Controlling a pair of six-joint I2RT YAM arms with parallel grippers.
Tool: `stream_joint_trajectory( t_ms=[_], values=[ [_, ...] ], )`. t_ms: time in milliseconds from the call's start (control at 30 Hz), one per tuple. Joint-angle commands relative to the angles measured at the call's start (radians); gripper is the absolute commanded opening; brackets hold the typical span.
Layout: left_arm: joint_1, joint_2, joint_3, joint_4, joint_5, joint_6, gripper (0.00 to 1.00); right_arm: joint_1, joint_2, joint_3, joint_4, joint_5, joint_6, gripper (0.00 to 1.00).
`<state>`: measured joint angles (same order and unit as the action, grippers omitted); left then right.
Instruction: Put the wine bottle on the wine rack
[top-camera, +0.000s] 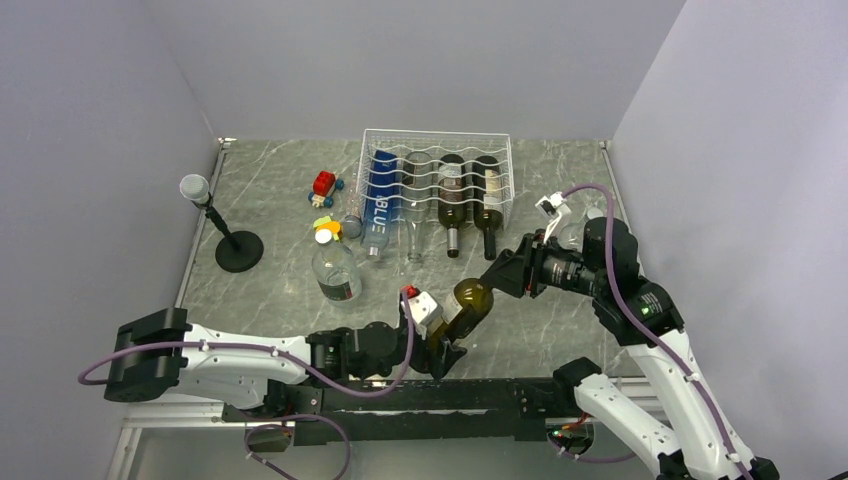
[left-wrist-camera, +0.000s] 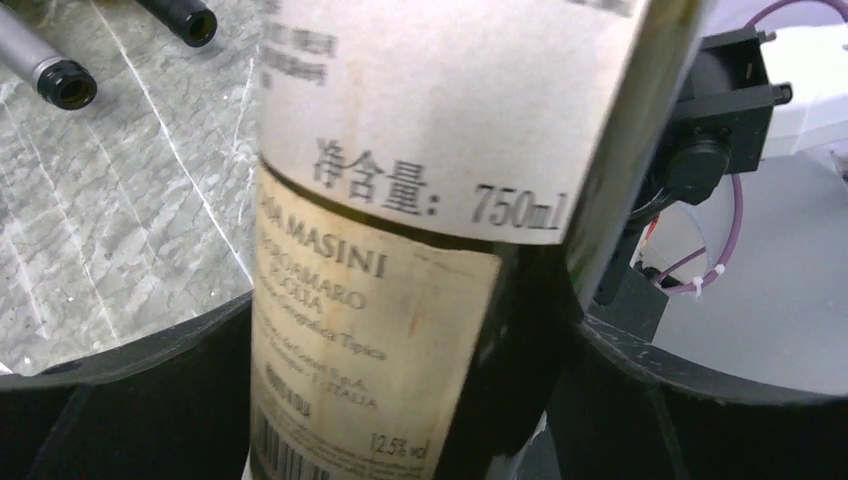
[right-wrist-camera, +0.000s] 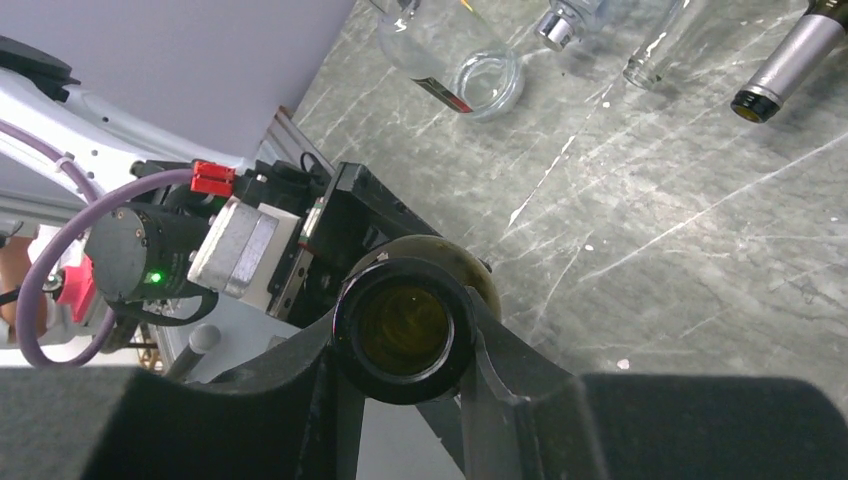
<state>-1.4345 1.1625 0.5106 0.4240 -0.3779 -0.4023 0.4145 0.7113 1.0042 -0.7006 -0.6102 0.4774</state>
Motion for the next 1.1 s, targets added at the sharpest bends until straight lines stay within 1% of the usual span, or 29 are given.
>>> stream_joint_trajectory(
  t_ms=[0,67,100,133,167,200,267,300,400,433,500,533,633,733,800,933,1067],
  values=[
    [0.018,0.000,0.007,0.035,0.049,0.023,0.84,0.003,-0.023,-0.001,0.171,-0.122,0.109,0.00],
    [0.024,-0.006,0.011,0.021,0.052,0.032,0.61,0.002,-0.016,-0.004,0.167,-0.129,0.112,0.00],
    [0.027,-0.010,0.012,0.014,0.055,0.040,0.47,0.003,-0.011,-0.005,0.166,-0.136,0.109,0.00],
    [0.029,-0.013,0.015,0.006,0.057,0.048,0.32,0.003,-0.009,-0.010,0.170,-0.141,0.111,0.00],
    [0.031,-0.017,0.019,-0.003,0.054,0.055,0.11,0.003,-0.009,-0.013,0.170,-0.142,0.111,0.00],
    [0.031,-0.020,0.023,-0.014,0.043,0.059,0.02,0.003,-0.006,-0.015,0.168,-0.141,0.106,0.00],
    [0.032,-0.027,0.031,-0.037,0.027,0.078,0.01,0.004,-0.005,-0.017,0.161,-0.134,0.097,0.01],
    [0.031,-0.030,0.037,-0.052,0.021,0.089,0.01,0.003,-0.007,-0.018,0.156,-0.129,0.091,0.13],
    [0.031,-0.043,0.062,-0.112,0.006,0.140,0.01,0.003,-0.007,-0.005,0.108,-0.055,0.042,0.65],
    [0.031,-0.051,0.071,-0.131,0.016,0.171,0.01,0.003,-0.006,0.004,0.084,-0.020,0.025,0.78],
    [0.028,-0.068,0.084,-0.162,0.042,0.242,0.01,0.003,-0.004,0.025,0.043,0.038,-0.005,0.97],
    [0.021,-0.078,0.086,-0.172,0.044,0.279,0.01,0.003,-0.005,0.035,0.029,0.059,-0.016,0.99],
    [0.002,-0.091,0.095,-0.205,0.004,0.376,0.01,0.003,-0.018,0.066,-0.008,0.115,-0.039,1.00],
    [0.001,-0.083,0.126,-0.261,0.014,0.488,0.01,0.003,-0.027,0.087,-0.056,0.147,-0.078,1.00],
    [-0.004,-0.066,0.150,-0.299,0.004,0.535,0.01,0.003,-0.025,0.090,-0.081,0.123,-0.108,1.00],
    [-0.028,-0.034,0.168,-0.365,-0.114,0.668,0.01,0.005,0.000,0.123,-0.167,0.041,-0.183,1.00],
    [-0.040,-0.043,0.166,-0.372,-0.167,0.780,0.01,0.038,0.010,0.127,-0.253,0.015,-0.257,1.00]
  ],
)
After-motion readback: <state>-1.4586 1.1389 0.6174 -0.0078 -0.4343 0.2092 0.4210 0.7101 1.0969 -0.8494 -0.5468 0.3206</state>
